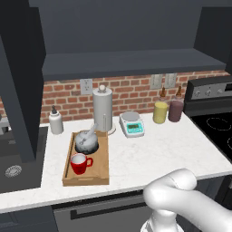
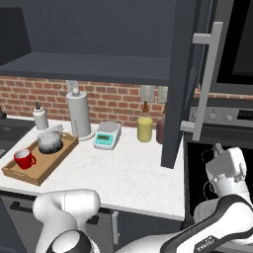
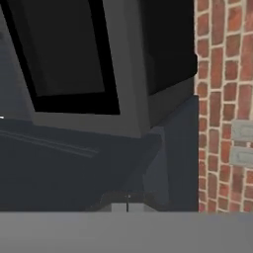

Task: Pick the kettle from the counter and place it on the tray. Then pick the mug from the cabinet and place it on the tray. Then close the cabinet doors.

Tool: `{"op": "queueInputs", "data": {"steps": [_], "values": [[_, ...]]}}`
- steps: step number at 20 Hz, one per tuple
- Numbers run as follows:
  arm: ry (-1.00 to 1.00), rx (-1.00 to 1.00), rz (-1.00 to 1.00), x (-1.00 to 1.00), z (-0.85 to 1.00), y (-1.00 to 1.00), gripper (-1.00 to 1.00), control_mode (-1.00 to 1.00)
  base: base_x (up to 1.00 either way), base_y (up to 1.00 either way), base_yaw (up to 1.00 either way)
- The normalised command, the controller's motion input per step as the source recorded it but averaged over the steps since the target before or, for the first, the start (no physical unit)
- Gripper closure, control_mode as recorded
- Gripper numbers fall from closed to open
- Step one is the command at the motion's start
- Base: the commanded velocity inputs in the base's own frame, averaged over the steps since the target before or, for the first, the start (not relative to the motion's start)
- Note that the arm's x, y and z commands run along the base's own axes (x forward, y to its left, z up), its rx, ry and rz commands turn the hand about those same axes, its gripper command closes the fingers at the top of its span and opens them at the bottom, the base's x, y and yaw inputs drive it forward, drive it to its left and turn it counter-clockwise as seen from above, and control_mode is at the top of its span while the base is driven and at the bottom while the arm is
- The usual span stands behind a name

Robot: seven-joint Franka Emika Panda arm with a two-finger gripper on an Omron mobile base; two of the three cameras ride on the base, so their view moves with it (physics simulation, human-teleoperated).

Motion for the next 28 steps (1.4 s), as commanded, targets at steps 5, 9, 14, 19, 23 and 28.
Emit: {"op": "queueInputs", "data": {"steps": [5, 9, 14, 19, 23, 28], "values": [[-0.14, -0.01, -0.02, -0.18, 0.91, 0.0, 1.0, -1.0, 0.0, 0.0, 0.0], [-0.15, -0.06, -0.04, -0.03, 0.56, 0.44, 1.0, -1.0, 0.0, 0.0, 0.0], [-0.21, -0.11, -0.01, -0.19, 0.41, 0.75, 1.0, -1.0, 0.0, 0.0, 0.0], [-0.23, -0.16, 0.0, -0.44, 0.6, 0.99, 1.0, -1.0, 0.0, 0.0, 0.0], [-0.27, -0.13, 0.0, -0.48, 0.92, 1.0, 1.0, -1.0, 0.0, 0.0, 0.0], [-0.23, -0.13, 0.0, -0.4, 1.0, 1.0, 1.0, -1.0, 0.0, 0.0, 0.0]]}}
